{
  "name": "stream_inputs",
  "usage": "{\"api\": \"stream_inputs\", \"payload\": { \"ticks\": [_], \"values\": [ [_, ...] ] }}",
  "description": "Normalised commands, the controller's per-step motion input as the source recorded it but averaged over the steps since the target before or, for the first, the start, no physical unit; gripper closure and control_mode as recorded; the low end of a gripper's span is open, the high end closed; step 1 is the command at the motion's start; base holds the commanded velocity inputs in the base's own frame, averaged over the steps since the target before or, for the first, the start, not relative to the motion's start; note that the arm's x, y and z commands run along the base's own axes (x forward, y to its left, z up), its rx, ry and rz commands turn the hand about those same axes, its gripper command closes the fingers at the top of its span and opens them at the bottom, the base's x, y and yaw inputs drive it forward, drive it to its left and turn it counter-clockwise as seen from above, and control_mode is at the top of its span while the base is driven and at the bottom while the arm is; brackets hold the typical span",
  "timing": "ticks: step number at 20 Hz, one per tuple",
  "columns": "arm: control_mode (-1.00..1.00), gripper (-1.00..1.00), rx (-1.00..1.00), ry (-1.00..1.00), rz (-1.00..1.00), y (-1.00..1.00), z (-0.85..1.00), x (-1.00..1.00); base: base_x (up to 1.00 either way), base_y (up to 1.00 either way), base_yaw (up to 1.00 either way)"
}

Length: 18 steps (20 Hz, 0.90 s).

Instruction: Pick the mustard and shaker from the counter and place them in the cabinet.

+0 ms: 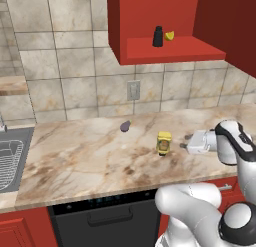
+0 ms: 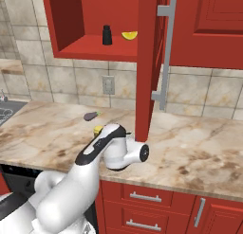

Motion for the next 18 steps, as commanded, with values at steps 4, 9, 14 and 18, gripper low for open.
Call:
{"api": "stream_inputs", "payload": {
  "ticks": [4,9,14,18],
  "values": [
    [-1.0,-1.0,0.0,0.0,0.02,0.11,-0.06,0.25,0.0,0.0,0.0],
    [-1.0,-1.0,-0.02,0.0,0.03,0.09,-0.13,0.09,0.0,0.0,0.0],
    [-1.0,-1.0,0.0,0.0,0.02,0.06,-0.01,0.16,0.0,0.0,0.0],
    [-1.0,-1.0,0.0,0.0,0.02,0.0,0.0,0.13,0.0,0.0,0.0]
  ]
}}
